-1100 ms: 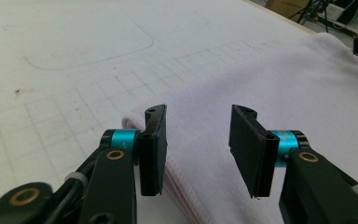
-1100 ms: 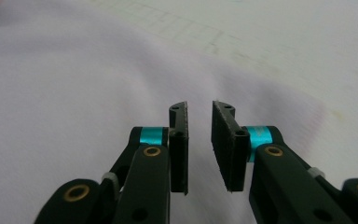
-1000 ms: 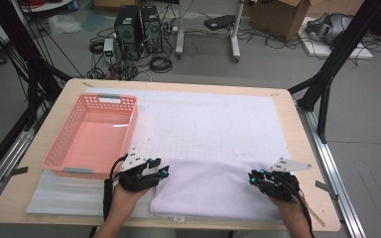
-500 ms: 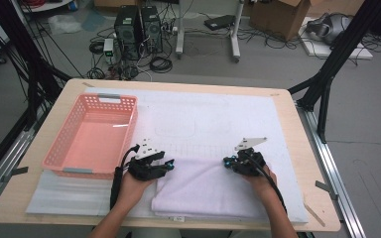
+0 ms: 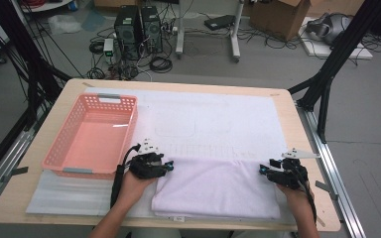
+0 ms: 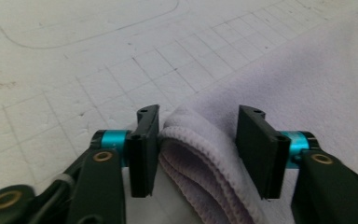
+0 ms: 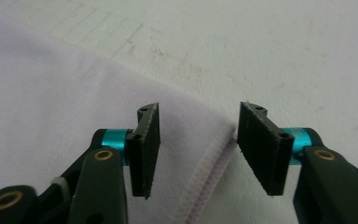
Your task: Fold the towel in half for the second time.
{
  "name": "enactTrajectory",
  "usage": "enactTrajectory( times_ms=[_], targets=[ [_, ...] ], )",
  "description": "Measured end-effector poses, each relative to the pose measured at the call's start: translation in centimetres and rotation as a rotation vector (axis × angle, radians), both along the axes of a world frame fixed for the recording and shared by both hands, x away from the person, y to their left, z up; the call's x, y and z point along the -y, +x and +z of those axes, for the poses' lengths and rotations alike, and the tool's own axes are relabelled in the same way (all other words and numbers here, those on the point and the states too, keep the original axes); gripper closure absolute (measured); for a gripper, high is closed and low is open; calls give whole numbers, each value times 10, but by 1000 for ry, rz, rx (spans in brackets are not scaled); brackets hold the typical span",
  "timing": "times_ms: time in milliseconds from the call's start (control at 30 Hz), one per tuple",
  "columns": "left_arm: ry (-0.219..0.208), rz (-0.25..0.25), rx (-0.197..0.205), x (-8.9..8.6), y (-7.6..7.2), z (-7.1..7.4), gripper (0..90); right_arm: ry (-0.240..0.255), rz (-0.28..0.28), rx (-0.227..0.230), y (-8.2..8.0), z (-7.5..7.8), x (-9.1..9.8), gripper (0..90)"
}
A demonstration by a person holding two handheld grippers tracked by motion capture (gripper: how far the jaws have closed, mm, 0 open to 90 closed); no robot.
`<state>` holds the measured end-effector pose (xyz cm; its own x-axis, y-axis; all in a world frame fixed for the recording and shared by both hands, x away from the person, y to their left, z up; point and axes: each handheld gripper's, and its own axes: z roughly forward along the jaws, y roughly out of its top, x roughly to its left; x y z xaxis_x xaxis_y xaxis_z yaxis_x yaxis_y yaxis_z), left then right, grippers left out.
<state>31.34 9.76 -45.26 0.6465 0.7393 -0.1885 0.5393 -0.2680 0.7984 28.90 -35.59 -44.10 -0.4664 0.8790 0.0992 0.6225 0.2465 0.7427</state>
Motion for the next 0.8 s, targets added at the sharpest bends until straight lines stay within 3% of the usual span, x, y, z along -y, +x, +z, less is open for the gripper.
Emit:
enactTrajectory(
  times_ms=[33,100,133,200,267,367,467,600,733,800],
  targets=[
    [-2,-18,-6,0,0,0,633,-3,7,-12,1,-4,0,463],
    [-4,-14,-4,0,-1,0,725,23,9,-4,1,-7,3,489],
    [-13,-11,-8,-1,0,0,748,32,10,-4,1,-8,5,538],
    [-28,12,1,-3,-1,1,775,79,41,-24,0,-8,9,767],
    [-34,33,27,-5,-2,3,790,99,52,-25,-1,-8,8,801],
    [-85,72,78,-10,-3,13,796,72,38,33,-2,-3,9,812],
    [-112,99,131,-9,2,20,799,79,-6,109,1,7,9,813],
    [-100,130,156,-5,23,26,800,8,-35,178,14,17,3,812],
    [-64,151,204,-2,44,31,800,-18,-50,204,31,24,-2,811],
    [-56,168,199,1,52,30,797,-24,-68,206,39,27,-5,808]
  ],
)
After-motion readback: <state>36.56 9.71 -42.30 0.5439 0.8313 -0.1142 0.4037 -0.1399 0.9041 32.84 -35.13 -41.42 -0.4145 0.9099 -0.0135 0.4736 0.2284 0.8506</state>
